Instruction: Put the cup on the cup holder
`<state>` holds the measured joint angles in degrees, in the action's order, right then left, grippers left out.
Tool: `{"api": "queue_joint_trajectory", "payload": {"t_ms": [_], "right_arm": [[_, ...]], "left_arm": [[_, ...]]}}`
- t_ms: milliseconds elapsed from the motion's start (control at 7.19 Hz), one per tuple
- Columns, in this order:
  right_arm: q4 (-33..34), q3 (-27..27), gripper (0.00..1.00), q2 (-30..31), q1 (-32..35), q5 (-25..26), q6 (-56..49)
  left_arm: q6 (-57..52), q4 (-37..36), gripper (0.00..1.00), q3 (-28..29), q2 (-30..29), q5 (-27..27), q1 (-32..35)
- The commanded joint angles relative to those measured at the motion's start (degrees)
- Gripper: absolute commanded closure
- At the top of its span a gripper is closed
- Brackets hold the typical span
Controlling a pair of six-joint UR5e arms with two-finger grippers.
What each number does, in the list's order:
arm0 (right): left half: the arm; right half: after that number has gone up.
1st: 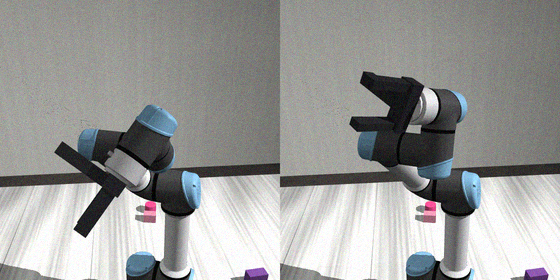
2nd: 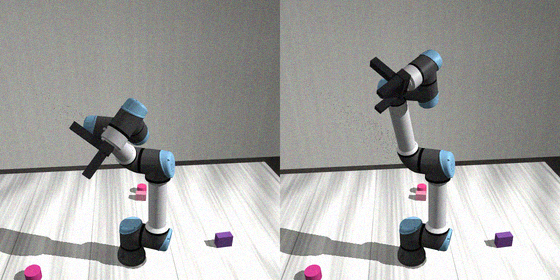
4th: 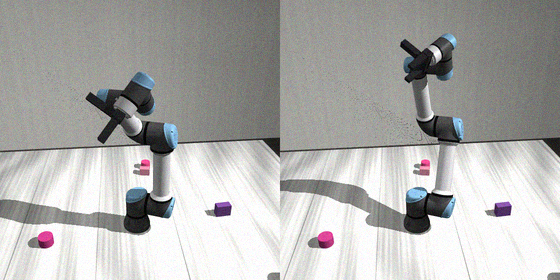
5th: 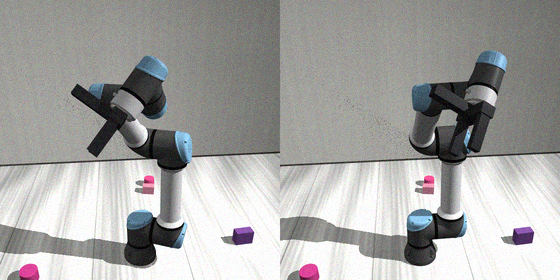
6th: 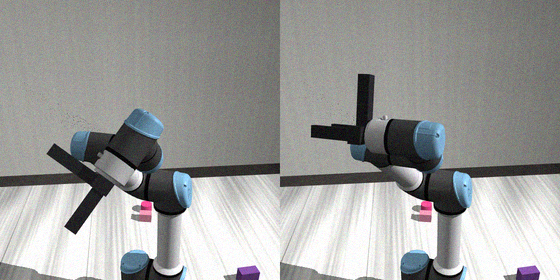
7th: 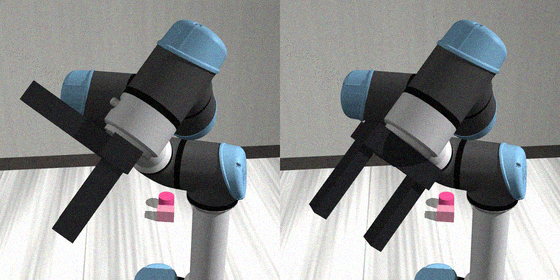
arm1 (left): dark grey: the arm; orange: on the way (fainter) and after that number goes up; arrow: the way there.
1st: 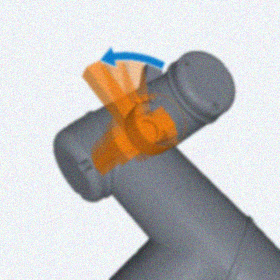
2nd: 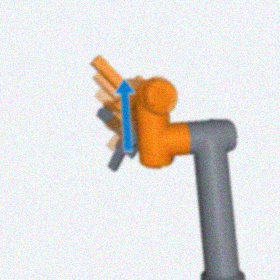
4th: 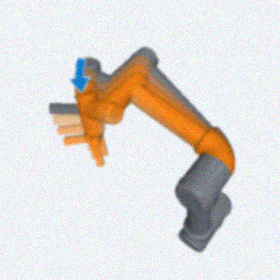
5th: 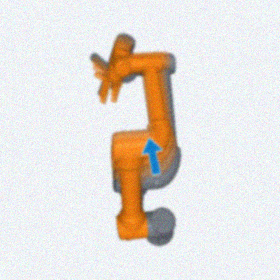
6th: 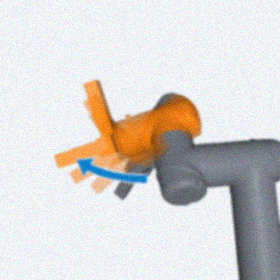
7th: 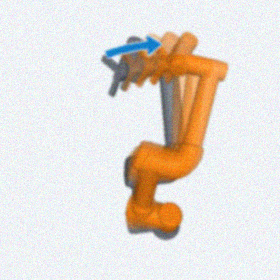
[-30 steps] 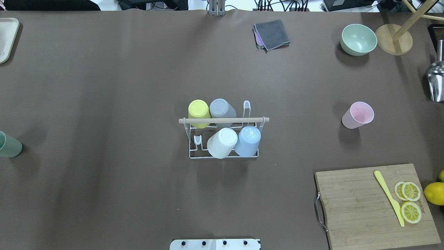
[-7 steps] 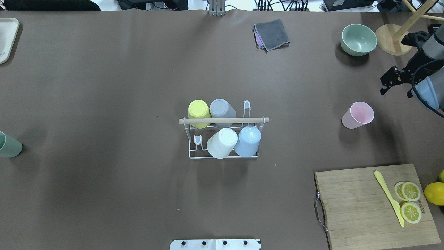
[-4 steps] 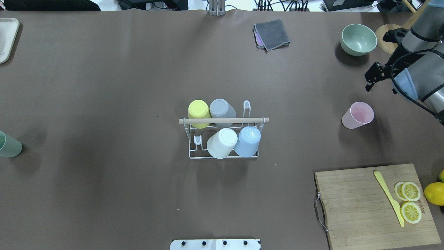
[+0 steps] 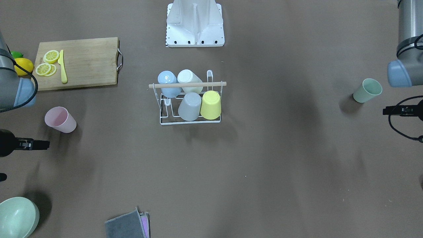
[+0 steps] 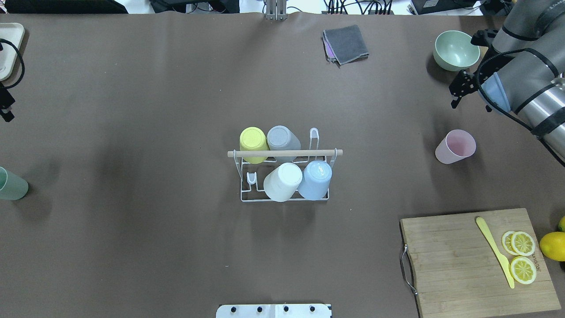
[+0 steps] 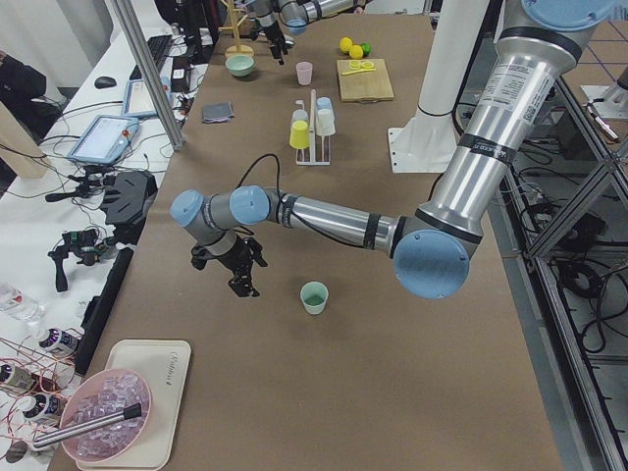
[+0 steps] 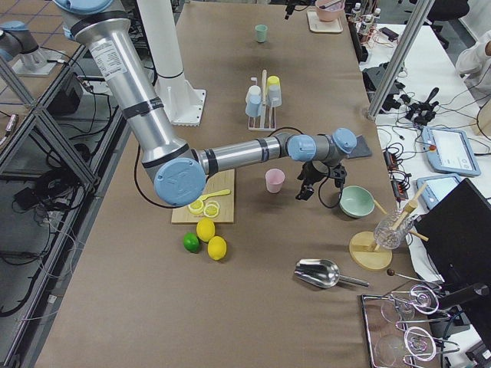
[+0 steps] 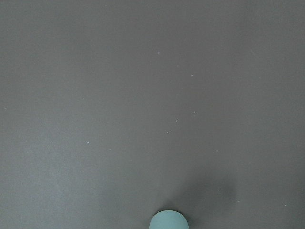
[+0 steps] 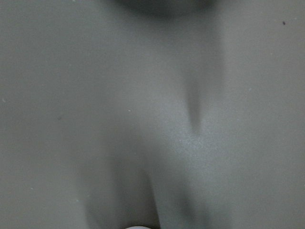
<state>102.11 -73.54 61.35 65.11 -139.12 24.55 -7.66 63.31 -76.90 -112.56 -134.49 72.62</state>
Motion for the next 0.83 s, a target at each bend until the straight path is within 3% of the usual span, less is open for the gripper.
{"api": "queue_joint_trajectory", "payload": {"t_ms": [0, 278, 696], "right_arm": [[0.72, 1.29, 0.00, -0.79, -1.38, -0.27, -0.29], [0.72, 2.95, 0.00, -1.57, -2.62, -1.67, -1.16], [4.13, 4.80, 0.00, -2.37, -3.23, -2.64, -7.04]], "left_arm": [[-3.77, -4.22, 0.02, 4.29, -3.34, -0.07, -1.78], [-9.72, -4.86, 0.02, 7.72, -4.33, -0.16, -2.22], [-10.10, -7.76, 0.02, 9.39, -4.24, -0.60, -5.90]]}}
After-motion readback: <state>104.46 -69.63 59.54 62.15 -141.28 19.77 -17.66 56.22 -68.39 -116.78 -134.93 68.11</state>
